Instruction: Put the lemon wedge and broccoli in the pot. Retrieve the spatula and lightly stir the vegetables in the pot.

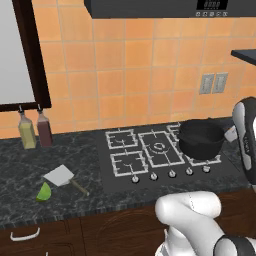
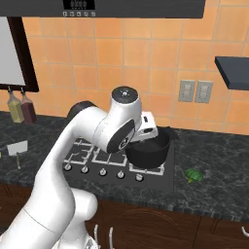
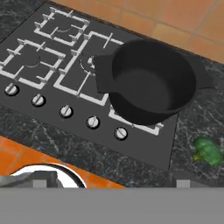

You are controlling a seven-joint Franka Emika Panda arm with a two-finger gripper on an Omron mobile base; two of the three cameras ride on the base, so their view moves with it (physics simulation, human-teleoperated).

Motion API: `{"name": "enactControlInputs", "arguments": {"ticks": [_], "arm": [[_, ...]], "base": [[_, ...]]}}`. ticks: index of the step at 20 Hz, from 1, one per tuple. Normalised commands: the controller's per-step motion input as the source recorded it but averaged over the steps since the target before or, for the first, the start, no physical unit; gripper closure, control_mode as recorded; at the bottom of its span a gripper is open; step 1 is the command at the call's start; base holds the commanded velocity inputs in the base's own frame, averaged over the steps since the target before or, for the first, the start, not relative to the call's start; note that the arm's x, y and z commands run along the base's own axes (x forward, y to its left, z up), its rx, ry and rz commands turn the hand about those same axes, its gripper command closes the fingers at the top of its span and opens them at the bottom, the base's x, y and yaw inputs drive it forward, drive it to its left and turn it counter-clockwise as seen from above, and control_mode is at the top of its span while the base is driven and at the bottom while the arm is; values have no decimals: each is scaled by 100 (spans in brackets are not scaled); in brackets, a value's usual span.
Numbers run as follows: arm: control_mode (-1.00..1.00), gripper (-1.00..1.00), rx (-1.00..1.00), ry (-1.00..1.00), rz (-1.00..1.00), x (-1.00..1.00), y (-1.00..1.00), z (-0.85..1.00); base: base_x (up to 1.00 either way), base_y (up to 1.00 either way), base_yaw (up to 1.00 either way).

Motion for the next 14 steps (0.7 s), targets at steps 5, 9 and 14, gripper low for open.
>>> {"name": "enactControlInputs", "arguments": {"ticks": [5,9,14], "arm": [[-100,-100,-3,22,19,-5,-100,-55],[-100,-100,0,37,8,23,-100,-82],[-100,-100,0,35,0,58,-90,-40]], "base": [[0,0,0],[0,0,0],[0,0,0]]}}
